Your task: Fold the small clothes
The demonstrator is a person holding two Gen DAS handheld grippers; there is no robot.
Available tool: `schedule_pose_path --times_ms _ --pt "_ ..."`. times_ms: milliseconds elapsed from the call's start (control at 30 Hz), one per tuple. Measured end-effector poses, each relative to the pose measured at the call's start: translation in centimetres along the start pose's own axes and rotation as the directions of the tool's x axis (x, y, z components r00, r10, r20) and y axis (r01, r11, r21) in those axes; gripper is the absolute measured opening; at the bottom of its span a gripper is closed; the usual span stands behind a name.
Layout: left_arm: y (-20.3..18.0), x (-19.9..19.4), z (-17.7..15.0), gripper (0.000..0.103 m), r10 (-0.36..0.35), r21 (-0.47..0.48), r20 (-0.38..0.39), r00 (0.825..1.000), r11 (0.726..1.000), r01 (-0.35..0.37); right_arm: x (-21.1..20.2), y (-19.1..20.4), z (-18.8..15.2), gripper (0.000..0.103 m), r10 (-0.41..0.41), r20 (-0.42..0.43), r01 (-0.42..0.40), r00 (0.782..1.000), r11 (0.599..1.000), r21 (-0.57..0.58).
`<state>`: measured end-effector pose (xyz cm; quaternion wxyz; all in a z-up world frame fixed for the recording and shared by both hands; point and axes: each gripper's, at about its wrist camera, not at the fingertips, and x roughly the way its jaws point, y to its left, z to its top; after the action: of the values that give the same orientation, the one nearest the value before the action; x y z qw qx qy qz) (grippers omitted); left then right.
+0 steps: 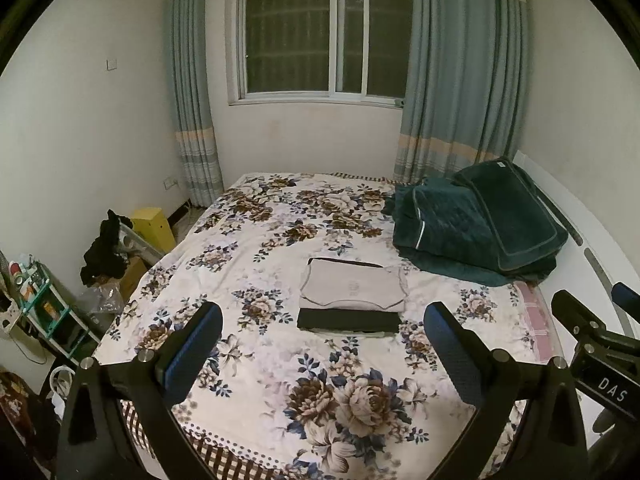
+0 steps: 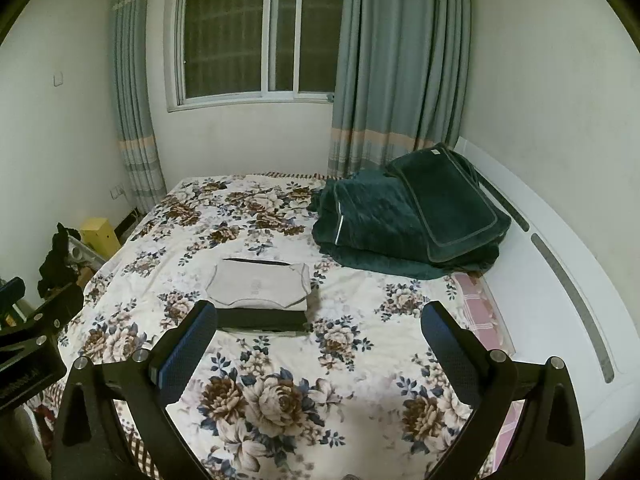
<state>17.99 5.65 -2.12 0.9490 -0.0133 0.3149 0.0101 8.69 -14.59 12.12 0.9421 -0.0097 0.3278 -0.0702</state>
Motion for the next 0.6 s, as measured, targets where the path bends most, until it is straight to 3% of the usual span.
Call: schedule_pose_path --times_ms 600 --pt "0.04 -0.15 0.33 0.103 0.004 0.006 0.006 1.0 1.0 -0.004 0.23 0.73 -0.16 0.103 0.002 0.002 -0.002 1.0 1.0 -0.002"
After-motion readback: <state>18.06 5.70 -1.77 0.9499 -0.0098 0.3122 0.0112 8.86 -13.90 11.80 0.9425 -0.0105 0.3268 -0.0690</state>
